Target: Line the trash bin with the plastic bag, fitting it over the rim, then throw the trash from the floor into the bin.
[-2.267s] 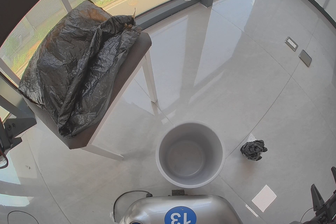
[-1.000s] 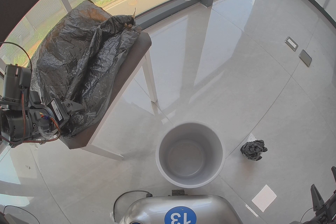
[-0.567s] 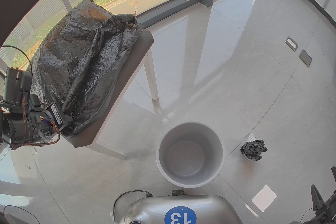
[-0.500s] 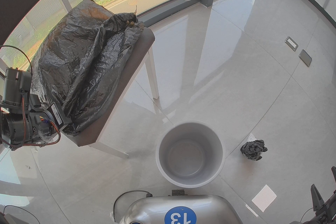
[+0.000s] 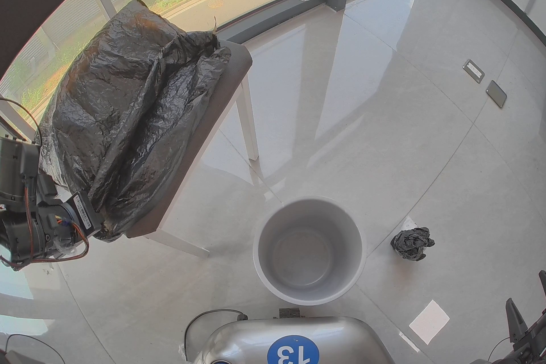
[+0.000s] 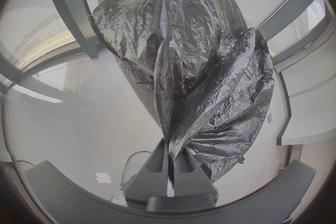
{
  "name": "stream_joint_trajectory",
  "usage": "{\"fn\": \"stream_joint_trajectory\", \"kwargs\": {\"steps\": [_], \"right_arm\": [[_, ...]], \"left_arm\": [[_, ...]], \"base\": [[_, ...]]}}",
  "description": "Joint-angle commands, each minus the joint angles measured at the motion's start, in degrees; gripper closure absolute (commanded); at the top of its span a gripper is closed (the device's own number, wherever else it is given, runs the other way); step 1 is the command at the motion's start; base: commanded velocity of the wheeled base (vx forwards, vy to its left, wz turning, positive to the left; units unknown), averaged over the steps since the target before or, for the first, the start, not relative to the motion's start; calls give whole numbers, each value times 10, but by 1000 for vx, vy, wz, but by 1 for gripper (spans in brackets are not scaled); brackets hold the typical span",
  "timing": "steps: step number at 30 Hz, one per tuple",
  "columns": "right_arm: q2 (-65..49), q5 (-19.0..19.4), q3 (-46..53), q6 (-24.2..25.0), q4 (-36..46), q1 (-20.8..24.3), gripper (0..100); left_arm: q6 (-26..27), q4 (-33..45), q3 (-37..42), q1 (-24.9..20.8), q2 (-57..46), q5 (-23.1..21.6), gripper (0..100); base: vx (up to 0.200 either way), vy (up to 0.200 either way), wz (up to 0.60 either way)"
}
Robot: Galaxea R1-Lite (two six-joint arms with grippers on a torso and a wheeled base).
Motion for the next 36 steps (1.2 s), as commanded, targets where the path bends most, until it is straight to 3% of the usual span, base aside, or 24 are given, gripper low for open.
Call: {"fn": "stream_joint_trajectory", "kwargs": {"steps": [1, 4, 11, 17, 20, 21, 22, 24, 28, 33, 34, 36], "right_arm": [[-10, -1, 10, 1, 1, 0, 0], [-10, 1, 10, 0, 0, 0, 0], [-10, 4, 10, -3, -1, 0, 0], [-10, 6, 10, 1, 0, 0, 0], [-10, -2, 10, 0, -1, 0, 0], [-10, -2, 10, 0, -1, 0, 0], [-10, -5, 9, -2, 1, 0, 0], [-10, -6, 9, -5, 1, -2, 0], [-10, 29, 9, -29, -1, 3, 0], [-10, 33, 10, -27, -4, 7, 0], [6, 39, -101, 12, 1, 7, 0], [104, 39, -181, 91, 27, 13, 0]], "left_arm": [[8, -2, 22, 0, -33, 14, 100], [9, -18, 30, 4, -46, 32, 100], [5, -111, 0, 19, -47, 26, 100], [8, -19, -63, -20, -55, 27, 100], [81, 52, -95, -29, -62, 23, 100], [81, 52, -95, -29, -62, 23, 100], [153, 96, -111, -31, -81, 12, 100], [198, 127, -121, -39, -93, -5, 100], [233, 178, -157, -70, -98, -5, 100], [263, 224, -193, -95, -90, -4, 100], [295, 230, -194, -116, -95, -4, 100], [306, 233, -200, -131, -98, -4, 100]], "base": [[0, 0, 0], [0, 0, 0], [0, 0, 0], [0, 0, 0], [0, 0, 0], [0, 0, 0], [0, 0, 0], [0, 0, 0], [0, 0, 0], [0, 0, 0], [0, 0, 0], [0, 0, 0]]}}
